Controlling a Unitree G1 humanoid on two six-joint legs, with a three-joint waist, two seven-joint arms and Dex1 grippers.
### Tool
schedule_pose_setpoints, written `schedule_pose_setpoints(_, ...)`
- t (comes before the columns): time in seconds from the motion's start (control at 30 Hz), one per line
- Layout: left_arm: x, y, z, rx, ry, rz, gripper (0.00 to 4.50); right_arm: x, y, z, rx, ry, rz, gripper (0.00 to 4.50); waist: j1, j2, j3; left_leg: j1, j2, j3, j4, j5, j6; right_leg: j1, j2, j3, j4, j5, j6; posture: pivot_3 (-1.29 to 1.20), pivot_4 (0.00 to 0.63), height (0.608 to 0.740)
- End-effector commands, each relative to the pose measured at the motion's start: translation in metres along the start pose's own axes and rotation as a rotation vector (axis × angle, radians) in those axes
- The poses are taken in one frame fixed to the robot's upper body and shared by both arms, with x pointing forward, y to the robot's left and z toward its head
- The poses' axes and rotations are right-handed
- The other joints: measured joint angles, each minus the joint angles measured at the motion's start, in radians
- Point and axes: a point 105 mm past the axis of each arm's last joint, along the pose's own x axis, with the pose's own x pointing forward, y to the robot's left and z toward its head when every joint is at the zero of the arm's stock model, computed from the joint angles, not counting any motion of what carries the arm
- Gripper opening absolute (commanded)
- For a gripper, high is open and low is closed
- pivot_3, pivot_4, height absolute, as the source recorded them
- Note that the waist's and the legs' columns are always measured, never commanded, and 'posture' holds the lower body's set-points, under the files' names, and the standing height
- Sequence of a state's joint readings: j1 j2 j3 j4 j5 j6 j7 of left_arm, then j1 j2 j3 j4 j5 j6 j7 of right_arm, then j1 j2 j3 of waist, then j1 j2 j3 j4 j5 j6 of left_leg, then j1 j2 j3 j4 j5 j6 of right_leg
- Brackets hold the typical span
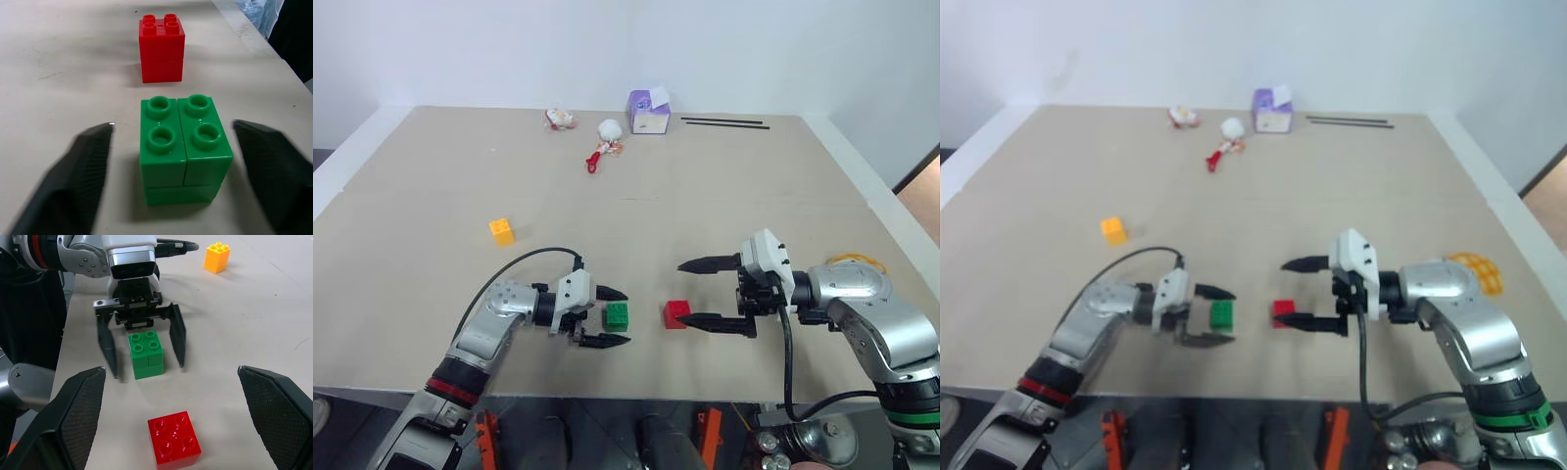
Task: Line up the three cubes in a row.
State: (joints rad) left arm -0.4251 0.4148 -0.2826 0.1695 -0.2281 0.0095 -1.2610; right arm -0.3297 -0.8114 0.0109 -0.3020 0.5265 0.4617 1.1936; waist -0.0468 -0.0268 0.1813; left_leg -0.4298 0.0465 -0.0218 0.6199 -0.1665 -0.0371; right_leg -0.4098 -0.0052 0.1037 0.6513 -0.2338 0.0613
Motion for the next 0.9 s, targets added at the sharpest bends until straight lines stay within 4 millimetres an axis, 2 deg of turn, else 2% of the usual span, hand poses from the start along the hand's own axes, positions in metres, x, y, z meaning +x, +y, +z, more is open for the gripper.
schedule_pose_setpoints(0.03, -0.002, 0.001, 0.014, 0.028, -0.043, -0.01, 4.47, -0.002, -0.001, 0.01, -0.039, -0.015, -0.006, 4.5, 0.0, 0.0, 0.0, 0.0, 0.0, 0.0, 0.0, 0.0, 0.0, 0.0, 0.0, 0.0, 0.0, 0.0, 0.0, 0.0, 0.15, 0.74)
schedule_pose_setpoints(0.1, -0.003, 0.0, 0.02, 0.031, -0.071, -0.013, 4.47, -0.002, -0.001, 0.01, -0.038, -0.017, -0.005, 4.5, 0.0, 0.0, 0.0, 0.0, 0.0, 0.0, 0.0, 0.0, 0.0, 0.0, 0.0, 0.0, 0.0, 0.0, 0.0, 0.0, 0.15, 0.74)
schedule_pose_setpoints(0.27, -0.018, 0.015, 0.06, 0.014, -0.193, 0.092, 4.47, -0.004, -0.004, 0.022, -0.041, -0.082, -0.034, 4.5, 0.0, 0.0, 0.0, 0.0, 0.0, 0.0, 0.0, 0.0, 0.0, 0.0, 0.0, 0.0, 0.0, 0.0, 0.0, 0.0, 0.15, 0.74)
schedule_pose_setpoints(0.4, -0.043, 0.048, 0.083, -0.029, -0.281, 0.404, 4.47, -0.001, -0.015, 0.043, -0.045, -0.182, -0.113, 4.5, -0.003, 0.0, 0.0, 0.001, 0.001, 0.0, 0.0, 0.0, 0.0, 0.0, 0.001, 0.0, 0.0, 0.001, 0.001, 0.0, 0.15, 0.74)
schedule_pose_setpoints(0.47, -0.063, 0.069, 0.088, -0.027, -0.296, 0.679, 4.47, 0.005, -0.022, 0.053, -0.043, -0.232, -0.156, 4.5, -0.001, 0.0, 0.0, 0.001, 0.001, -0.001, 0.0, 0.0, 0.0, 0.001, 0.001, 0.0, 0.0, 0.001, 0.001, 0.0, 0.15, 0.74)
schedule_pose_setpoints(0.53, -0.091, 0.088, 0.083, -0.043, -0.282, 1.005, 4.47, 0.012, -0.026, 0.059, -0.049, -0.262, -0.176, 4.5, -0.001, 0.0, 0.0, 0.001, 0.001, -0.001, 0.001, 0.0, 0.0, 0.002, 0.001, 0.0, 0.0, 0.002, 0.003, 0.0, 0.15, 0.74)
schedule_pose_setpoints(0.6, -0.111, 0.095, 0.071, -0.078, -0.24, 1.244, 4.47, 0.018, -0.028, 0.062, -0.056, -0.279, -0.174, 4.5, 0.0, 0.0, 0.0, 0.001, 0.0, -0.001, 0.001, 0.0, 0.0, 0.002, 0.001, 0.0, 0.0, 0.004, 0.006, 0.0, 0.15, 0.74)
schedule_pose_setpoints(0.77, -0.126, 0.096, 0.046, -0.176, -0.191, 1.547, 4.47, 0.032, -0.031, 0.067, -0.068, -0.3, -0.138, 4.5, 0.001, 0.0, 0.0, 0.0, 0.0, -0.001, 0.001, 0.0, 0.0, 0.001, 0.001, 0.001, 0.0, 0.004, 0.007, 0.0, 0.15, 0.74)
schedule_pose_setpoints(0.9, -0.138, 0.098, 0.028, -0.225, -0.126, 1.717, 4.47, 0.038, -0.034, 0.069, -0.08, -0.301, -0.112, 4.5, 0.002, 0.0, 0.0, 0.0, -0.001, -0.002, 0.001, 0.0, 0.0, 0.002, 0.001, 0.0, 0.0, 0.005, 0.007, 0.0, 0.15, 0.74)
